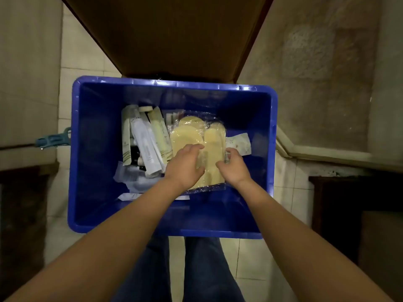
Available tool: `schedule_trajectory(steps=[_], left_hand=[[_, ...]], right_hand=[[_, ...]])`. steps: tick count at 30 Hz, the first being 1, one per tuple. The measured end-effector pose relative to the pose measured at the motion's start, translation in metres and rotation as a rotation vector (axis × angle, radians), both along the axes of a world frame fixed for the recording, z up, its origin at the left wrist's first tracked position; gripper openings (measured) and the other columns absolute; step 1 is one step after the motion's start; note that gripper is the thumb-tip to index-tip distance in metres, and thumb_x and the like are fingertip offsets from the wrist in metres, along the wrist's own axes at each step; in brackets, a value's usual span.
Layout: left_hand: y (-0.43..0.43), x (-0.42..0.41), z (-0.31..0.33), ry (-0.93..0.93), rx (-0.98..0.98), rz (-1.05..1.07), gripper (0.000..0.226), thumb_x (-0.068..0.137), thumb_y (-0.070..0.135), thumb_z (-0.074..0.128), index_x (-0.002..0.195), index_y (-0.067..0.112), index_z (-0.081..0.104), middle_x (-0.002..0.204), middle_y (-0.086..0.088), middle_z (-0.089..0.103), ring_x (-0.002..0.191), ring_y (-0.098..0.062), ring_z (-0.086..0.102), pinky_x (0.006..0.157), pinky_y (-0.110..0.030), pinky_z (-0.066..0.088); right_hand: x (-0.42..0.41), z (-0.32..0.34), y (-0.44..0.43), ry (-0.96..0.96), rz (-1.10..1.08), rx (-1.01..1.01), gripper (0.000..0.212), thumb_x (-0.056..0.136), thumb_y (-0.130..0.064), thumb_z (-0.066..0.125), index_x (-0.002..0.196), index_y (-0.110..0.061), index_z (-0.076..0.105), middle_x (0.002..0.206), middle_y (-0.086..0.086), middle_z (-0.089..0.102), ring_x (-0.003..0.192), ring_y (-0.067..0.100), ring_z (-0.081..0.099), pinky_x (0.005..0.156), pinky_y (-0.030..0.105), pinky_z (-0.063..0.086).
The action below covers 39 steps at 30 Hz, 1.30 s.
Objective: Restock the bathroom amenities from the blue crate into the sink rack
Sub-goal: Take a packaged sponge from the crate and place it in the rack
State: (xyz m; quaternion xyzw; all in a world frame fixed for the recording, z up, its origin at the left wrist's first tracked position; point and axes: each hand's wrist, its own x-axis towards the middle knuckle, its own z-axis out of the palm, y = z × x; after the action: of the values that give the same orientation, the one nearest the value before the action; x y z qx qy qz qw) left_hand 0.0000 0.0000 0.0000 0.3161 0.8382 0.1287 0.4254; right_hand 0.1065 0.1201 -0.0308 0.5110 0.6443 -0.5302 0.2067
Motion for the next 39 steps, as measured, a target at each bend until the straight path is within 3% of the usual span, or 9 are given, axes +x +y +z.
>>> schedule_trajectory(steps=[2, 7, 11, 16, 20, 24, 34, 39], left_hand=[[0.001, -0.003, -0.004, -0.005, 0.001, 0.006, 0.063, 0.092, 0.025, 0.062, 0.148, 0.022, 0.033, 0.148, -0.003, 0.039, 0.131, -0.023, 0.042, 0.102, -0.039, 0.042], [0.001, -0.005, -0.014, -0.015, -0.011, 0.004, 0.065, 0.091, 0.02, 0.062, 0.149, 0.022, 0.031, 0.148, -0.003, 0.039, 0.131, -0.023, 0.042, 0.101, -0.038, 0.043], [0.001, -0.006, -0.018, -0.018, -0.014, 0.015, 0.065, 0.092, 0.018, 0.06, 0.149, 0.022, 0.03, 0.149, -0.003, 0.038, 0.131, -0.023, 0.042, 0.101, -0.039, 0.043], [0.0, -0.008, -0.021, -0.03, -0.016, 0.012, 0.064, 0.092, 0.014, 0.058, 0.149, 0.021, 0.03, 0.151, -0.002, 0.037, 0.132, -0.022, 0.043, 0.101, -0.038, 0.043], [-0.001, -0.011, -0.022, -0.053, -0.034, 0.024, 0.063, 0.093, 0.012, 0.055, 0.149, 0.022, 0.029, 0.151, 0.0, 0.036, 0.132, -0.022, 0.042, 0.102, -0.038, 0.043], [-0.001, -0.013, -0.019, -0.093, -0.034, 0.066, 0.061, 0.093, 0.008, 0.051, 0.149, 0.022, 0.03, 0.149, -0.002, 0.04, 0.13, -0.023, 0.045, 0.102, -0.04, 0.043], [-0.006, -0.019, 0.005, -0.113, -0.026, 0.103, 0.059, 0.095, 0.004, 0.046, 0.149, 0.024, 0.031, 0.15, 0.0, 0.041, 0.131, -0.021, 0.046, 0.104, -0.036, 0.041], [-0.014, -0.019, 0.03, -0.116, -0.008, 0.103, 0.058, 0.096, 0.007, 0.045, 0.149, 0.024, 0.029, 0.153, 0.0, 0.037, 0.133, -0.021, 0.045, 0.105, -0.039, 0.042]], right_hand=[[-0.003, -0.006, 0.001, 0.0, -0.045, -0.01, 0.054, 0.09, -0.016, 0.058, 0.14, -0.016, 0.04, 0.133, 0.005, 0.051, 0.1, 0.019, 0.057, 0.071, 0.027, 0.047], [-0.009, -0.018, 0.001, -0.033, -0.107, -0.006, 0.061, 0.09, -0.013, 0.058, 0.145, -0.011, 0.034, 0.139, 0.008, 0.045, 0.114, 0.023, 0.053, 0.092, 0.035, 0.048], [-0.012, -0.022, 0.002, -0.046, -0.143, -0.015, 0.064, 0.09, -0.012, 0.059, 0.147, -0.012, 0.031, 0.143, 0.008, 0.04, 0.12, 0.024, 0.051, 0.097, 0.035, 0.047], [-0.016, -0.022, 0.003, -0.018, -0.179, -0.048, 0.048, 0.084, -0.008, 0.061, 0.129, -0.015, 0.046, 0.121, 0.009, 0.059, 0.102, 0.025, 0.063, 0.089, 0.046, 0.055], [-0.02, -0.018, 0.001, -0.014, -0.173, -0.047, 0.041, 0.084, -0.008, 0.062, 0.121, -0.019, 0.05, 0.097, -0.001, 0.068, 0.087, 0.02, 0.068, 0.081, 0.044, 0.057], [-0.023, -0.013, 0.0, -0.022, -0.165, -0.036, 0.032, 0.085, -0.006, 0.059, 0.113, -0.02, 0.055, 0.089, 0.0, 0.068, 0.084, 0.023, 0.068, 0.08, 0.045, 0.057], [-0.028, 0.019, -0.002, -0.008, -0.177, -0.063, 0.03, 0.088, -0.004, 0.051, 0.114, -0.018, 0.055, 0.101, 0.01, 0.067, 0.093, 0.032, 0.066, 0.084, 0.046, 0.056], [-0.029, 0.054, -0.008, 0.032, -0.207, -0.071, 0.038, 0.089, 0.001, 0.043, 0.121, -0.017, 0.053, 0.118, 0.014, 0.064, 0.102, 0.035, 0.064, 0.088, 0.047, 0.055]])
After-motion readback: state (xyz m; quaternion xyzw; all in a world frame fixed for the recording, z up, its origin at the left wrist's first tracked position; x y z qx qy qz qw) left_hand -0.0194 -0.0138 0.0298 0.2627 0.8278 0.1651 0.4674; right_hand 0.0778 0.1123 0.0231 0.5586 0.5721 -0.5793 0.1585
